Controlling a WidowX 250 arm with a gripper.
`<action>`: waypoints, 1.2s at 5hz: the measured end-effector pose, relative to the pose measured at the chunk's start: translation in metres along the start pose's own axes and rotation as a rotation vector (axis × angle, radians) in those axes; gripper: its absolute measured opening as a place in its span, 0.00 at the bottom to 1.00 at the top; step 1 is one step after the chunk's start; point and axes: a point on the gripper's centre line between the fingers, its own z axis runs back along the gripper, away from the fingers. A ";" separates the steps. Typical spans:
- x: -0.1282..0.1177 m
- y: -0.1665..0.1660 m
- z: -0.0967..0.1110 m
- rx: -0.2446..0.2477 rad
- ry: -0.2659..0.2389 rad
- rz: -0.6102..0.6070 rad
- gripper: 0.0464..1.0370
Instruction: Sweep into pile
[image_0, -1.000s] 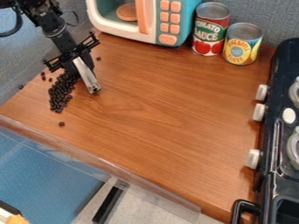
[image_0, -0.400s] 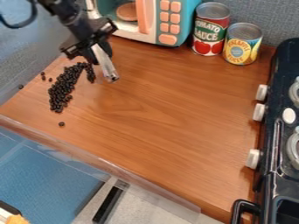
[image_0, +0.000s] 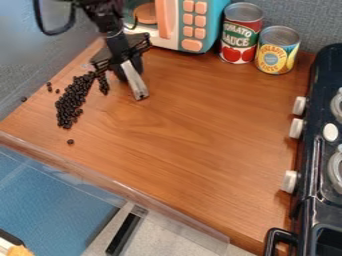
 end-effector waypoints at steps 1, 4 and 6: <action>0.005 0.000 -0.002 0.019 -0.007 0.041 0.34; 0.000 0.034 0.009 0.081 0.045 0.106 0.34; 0.003 0.051 0.016 0.096 0.039 0.125 0.34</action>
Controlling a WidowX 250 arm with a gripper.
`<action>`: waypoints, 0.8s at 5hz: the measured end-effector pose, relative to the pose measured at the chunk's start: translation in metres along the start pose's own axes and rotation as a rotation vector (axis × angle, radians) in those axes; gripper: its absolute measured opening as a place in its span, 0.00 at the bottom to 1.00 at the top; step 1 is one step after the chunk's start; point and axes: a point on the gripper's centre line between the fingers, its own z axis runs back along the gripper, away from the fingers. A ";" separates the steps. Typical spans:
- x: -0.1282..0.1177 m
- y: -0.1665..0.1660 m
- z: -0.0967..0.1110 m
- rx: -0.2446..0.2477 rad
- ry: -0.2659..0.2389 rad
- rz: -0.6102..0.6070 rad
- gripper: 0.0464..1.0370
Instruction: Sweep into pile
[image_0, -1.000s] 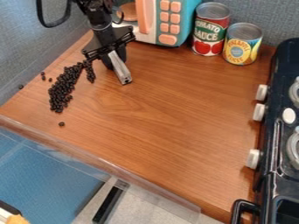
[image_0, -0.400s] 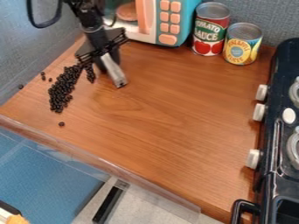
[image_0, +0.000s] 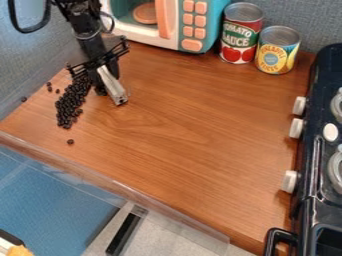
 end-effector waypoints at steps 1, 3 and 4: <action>0.000 0.007 0.001 0.013 -0.012 0.002 0.34; 0.002 0.021 0.003 0.063 -0.067 -0.011 0.34; 0.006 0.026 0.006 0.094 -0.092 -0.016 0.34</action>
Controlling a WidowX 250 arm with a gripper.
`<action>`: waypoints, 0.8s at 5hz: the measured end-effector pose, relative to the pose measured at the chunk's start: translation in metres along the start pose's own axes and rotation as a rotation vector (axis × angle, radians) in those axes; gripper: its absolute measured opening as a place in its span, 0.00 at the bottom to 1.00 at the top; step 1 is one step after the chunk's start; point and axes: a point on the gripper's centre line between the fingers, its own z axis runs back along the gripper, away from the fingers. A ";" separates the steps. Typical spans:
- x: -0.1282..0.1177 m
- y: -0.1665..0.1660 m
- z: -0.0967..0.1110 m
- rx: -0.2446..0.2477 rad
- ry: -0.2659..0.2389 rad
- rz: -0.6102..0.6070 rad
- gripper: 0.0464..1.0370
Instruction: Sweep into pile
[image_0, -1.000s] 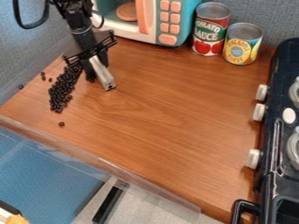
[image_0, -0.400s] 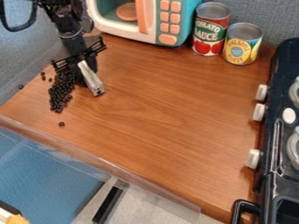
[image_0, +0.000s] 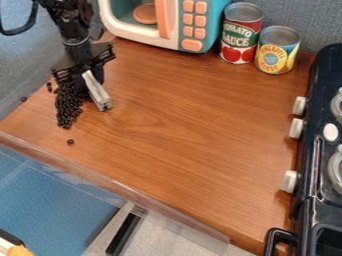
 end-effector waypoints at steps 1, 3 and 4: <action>-0.003 -0.002 0.002 0.049 -0.016 -0.036 0.34; -0.021 -0.049 0.024 -0.009 -0.060 -0.205 0.34; -0.032 -0.071 0.035 -0.062 -0.043 -0.225 0.34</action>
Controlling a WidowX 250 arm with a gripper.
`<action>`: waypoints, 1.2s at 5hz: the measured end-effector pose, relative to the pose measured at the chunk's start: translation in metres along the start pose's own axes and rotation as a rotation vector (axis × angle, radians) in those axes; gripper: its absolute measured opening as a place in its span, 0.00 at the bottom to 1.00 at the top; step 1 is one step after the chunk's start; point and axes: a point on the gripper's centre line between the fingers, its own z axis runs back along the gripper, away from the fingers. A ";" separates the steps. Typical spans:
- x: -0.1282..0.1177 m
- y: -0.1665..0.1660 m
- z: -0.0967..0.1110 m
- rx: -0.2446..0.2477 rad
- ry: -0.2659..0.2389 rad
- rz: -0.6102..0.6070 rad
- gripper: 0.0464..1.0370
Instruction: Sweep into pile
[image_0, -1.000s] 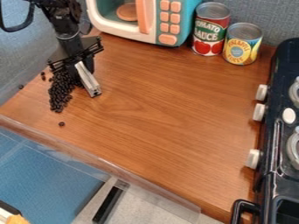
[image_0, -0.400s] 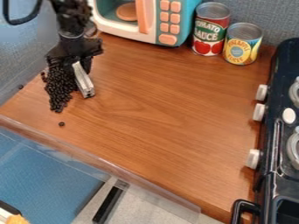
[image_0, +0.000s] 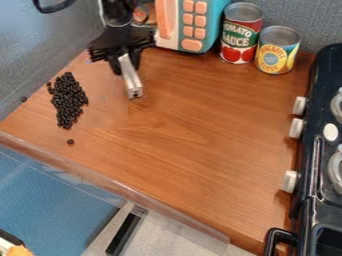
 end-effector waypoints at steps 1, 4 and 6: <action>-0.016 -0.016 0.000 -0.041 0.045 -0.049 0.34; -0.075 -0.048 -0.001 -0.068 0.143 -0.438 0.38; -0.067 -0.048 0.012 -0.141 0.253 -0.454 0.94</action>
